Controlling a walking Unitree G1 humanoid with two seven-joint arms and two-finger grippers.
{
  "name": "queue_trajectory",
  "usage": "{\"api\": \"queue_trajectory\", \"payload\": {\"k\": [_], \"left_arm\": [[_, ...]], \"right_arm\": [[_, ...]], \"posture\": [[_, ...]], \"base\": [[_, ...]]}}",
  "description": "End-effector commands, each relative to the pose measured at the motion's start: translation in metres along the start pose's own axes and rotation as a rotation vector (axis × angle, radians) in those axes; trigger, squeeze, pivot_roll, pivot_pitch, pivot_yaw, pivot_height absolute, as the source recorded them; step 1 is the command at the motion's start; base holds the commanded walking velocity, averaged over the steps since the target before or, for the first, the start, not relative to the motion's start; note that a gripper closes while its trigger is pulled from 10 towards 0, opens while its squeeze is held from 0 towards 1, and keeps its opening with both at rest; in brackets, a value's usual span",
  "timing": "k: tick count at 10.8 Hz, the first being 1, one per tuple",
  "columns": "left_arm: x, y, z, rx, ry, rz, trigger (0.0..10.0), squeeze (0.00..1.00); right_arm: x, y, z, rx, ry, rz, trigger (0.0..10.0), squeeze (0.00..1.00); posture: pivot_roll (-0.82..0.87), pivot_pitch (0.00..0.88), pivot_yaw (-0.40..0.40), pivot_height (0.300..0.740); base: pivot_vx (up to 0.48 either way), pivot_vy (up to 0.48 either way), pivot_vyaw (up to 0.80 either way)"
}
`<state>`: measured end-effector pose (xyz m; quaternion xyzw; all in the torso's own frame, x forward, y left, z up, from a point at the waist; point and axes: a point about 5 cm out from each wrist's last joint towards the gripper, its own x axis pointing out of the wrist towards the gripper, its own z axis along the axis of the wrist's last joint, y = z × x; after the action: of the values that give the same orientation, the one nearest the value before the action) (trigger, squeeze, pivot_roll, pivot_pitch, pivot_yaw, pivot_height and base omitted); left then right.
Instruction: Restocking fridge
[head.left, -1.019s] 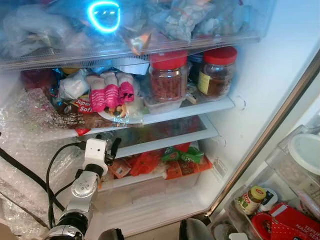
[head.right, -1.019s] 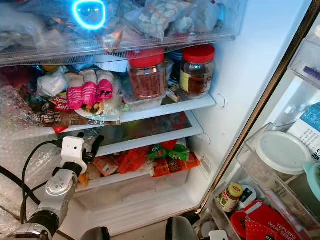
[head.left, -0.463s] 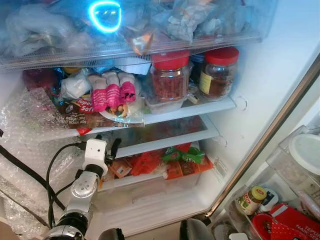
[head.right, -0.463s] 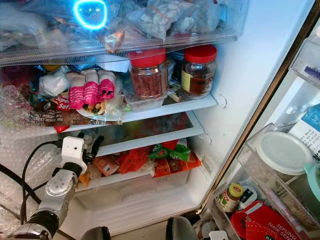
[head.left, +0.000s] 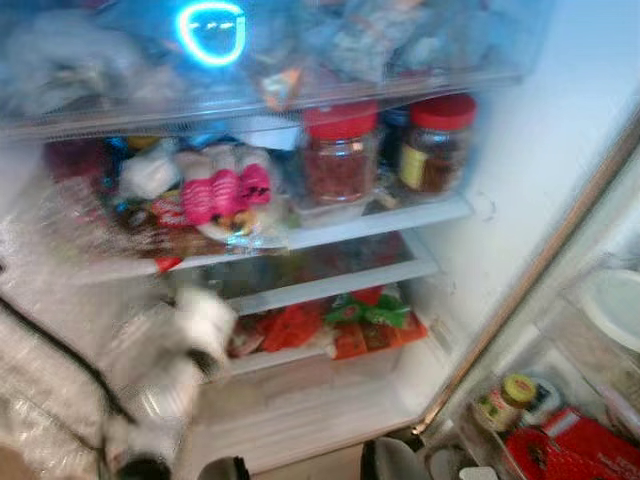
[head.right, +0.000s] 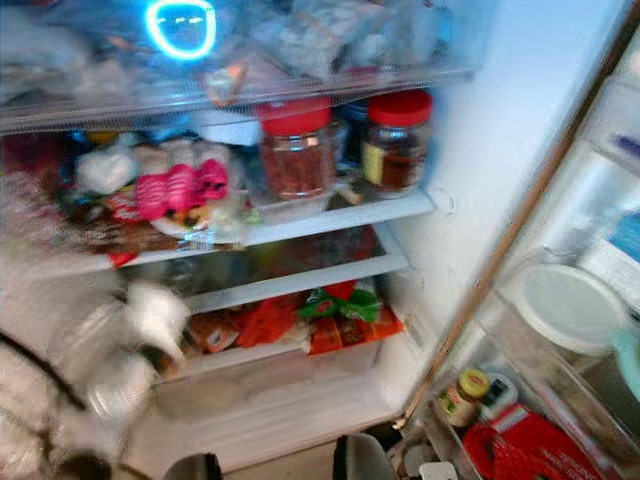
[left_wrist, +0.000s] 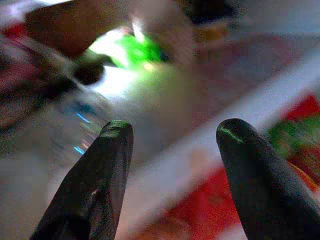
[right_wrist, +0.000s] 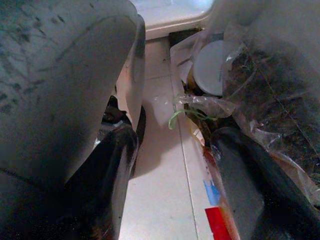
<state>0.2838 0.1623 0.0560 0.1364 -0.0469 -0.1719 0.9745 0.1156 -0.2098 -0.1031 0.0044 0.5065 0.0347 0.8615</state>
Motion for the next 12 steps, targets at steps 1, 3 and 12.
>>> {"api": "queue_trajectory", "payload": {"k": [1,3,12], "left_arm": [[0.005,0.002,0.009,0.032,-0.039,-0.018,10.0,0.00],[0.002,0.002,0.011,0.037,-0.042,-0.008,10.0,0.00],[-0.041,0.009,0.012,0.044,0.011,0.061,10.0,0.00]], "right_arm": [[0.000,0.010,-0.010,-0.004,0.043,0.038,10.0,0.00],[0.000,0.010,-0.009,-0.003,0.043,0.037,10.0,0.00],[0.000,0.005,-0.008,-0.007,0.041,0.032,10.0,0.00]], "posture": [[-0.15,0.000,-0.008,0.619],[-0.15,0.000,-0.009,0.619],[-0.13,0.000,-0.024,0.619]], "base": [[0.000,0.000,0.00],[0.000,0.000,0.00],[0.000,0.000,0.00]]}}
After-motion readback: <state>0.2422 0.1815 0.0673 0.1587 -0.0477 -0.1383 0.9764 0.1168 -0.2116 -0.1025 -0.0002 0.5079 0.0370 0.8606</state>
